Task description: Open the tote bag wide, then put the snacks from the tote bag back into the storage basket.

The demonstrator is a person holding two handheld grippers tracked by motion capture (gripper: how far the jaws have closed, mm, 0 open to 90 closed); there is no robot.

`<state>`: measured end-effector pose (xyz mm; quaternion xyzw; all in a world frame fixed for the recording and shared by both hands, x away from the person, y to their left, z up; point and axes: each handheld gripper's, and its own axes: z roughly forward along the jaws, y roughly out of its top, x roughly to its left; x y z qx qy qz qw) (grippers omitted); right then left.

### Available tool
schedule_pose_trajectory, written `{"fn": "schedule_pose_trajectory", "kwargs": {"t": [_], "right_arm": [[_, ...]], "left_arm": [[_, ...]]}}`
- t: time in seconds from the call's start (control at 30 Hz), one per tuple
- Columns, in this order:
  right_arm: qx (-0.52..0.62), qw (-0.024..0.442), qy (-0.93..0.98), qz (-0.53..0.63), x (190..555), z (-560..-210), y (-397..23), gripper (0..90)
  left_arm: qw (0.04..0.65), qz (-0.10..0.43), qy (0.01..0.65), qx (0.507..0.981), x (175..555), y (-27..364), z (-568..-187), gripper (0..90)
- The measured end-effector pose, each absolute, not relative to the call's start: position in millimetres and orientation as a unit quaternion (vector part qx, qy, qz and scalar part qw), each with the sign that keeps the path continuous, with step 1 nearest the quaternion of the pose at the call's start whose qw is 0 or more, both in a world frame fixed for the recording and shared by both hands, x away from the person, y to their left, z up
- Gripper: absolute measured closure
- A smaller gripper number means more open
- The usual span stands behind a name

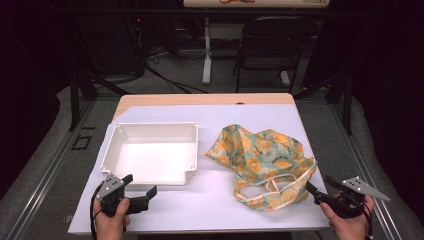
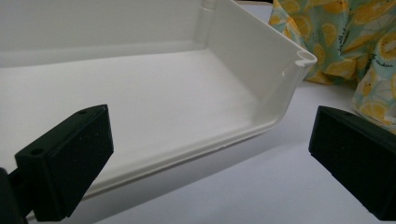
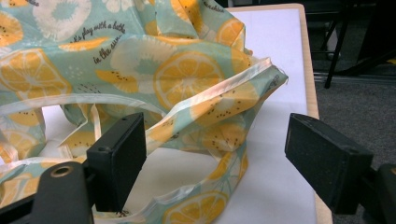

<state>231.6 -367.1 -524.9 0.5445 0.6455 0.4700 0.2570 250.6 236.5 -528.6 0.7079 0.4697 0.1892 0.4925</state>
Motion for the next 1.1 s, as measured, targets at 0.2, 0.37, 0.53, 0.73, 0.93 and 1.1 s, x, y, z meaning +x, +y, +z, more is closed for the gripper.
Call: {"fn": "schedule_pose_trajectory", "kwargs": {"t": [0.2, 0.37, 0.53, 0.73, 0.93, 1.1], "right_arm": [[0.537, 0.256, 0.649, 0.475, 230.7, -522.0, -364.6, 20.4], [0.531, 0.255, 0.653, 0.475, 231.6, -520.5, -358.0, 20.5], [0.533, 0.251, 0.654, 0.475, 234.4, -519.1, -353.1, 20.3], [0.523, 0.246, 0.659, 0.481, 233.5, -514.6, -343.4, 17.0], [0.524, 0.244, 0.657, 0.485, 234.4, -511.3, -337.3, 15.3], [0.527, 0.244, 0.657, 0.480, 234.3, -511.5, -335.5, 15.5]], "left_arm": [[0.494, 0.193, 0.462, 0.711, 248.1, 231.2, -528.1, 0.0], [0.492, 0.199, 0.456, 0.715, 247.0, 228.7, -527.0, 0.1], [0.486, 0.195, 0.456, 0.720, 247.5, 227.6, -529.5, 0.1], [0.489, 0.194, 0.449, 0.722, 244.0, 224.1, -527.5, 0.1], [0.498, 0.179, 0.439, 0.726, 243.5, 209.9, -527.1, 0.3], [0.498, 0.183, 0.420, 0.736, 244.4, 193.4, -525.1, 0.4]]}}
